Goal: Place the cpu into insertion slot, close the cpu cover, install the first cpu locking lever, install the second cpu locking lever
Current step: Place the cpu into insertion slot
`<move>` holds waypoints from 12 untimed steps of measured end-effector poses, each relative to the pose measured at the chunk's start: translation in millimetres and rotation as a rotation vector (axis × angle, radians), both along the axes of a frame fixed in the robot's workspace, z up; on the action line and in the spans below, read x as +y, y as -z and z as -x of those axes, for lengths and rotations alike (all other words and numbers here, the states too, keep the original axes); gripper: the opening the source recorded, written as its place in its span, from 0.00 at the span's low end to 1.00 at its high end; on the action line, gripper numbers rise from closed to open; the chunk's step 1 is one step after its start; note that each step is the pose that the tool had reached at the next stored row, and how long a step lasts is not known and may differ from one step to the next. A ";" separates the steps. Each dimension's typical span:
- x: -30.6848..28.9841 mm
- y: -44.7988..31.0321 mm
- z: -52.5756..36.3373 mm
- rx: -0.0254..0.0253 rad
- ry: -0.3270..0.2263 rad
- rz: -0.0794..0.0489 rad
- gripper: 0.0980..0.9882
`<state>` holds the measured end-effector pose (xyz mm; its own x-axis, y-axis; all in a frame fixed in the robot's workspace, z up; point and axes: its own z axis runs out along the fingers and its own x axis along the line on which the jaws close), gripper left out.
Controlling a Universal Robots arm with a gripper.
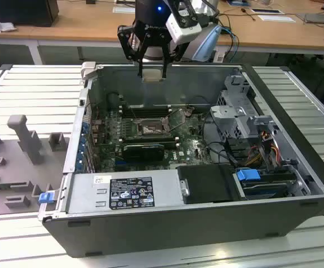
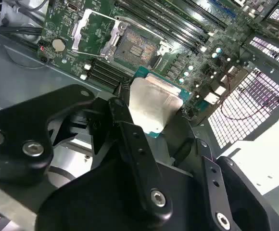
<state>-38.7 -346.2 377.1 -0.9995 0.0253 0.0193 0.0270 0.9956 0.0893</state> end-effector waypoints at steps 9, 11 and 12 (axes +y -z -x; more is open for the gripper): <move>0.0 1.5 0.3 0.0000 0.090 0.000 0.48; 0.0 2.3 0.3 0.0001 0.090 0.000 0.48; 0.0 2.3 0.3 0.0001 0.091 0.000 0.48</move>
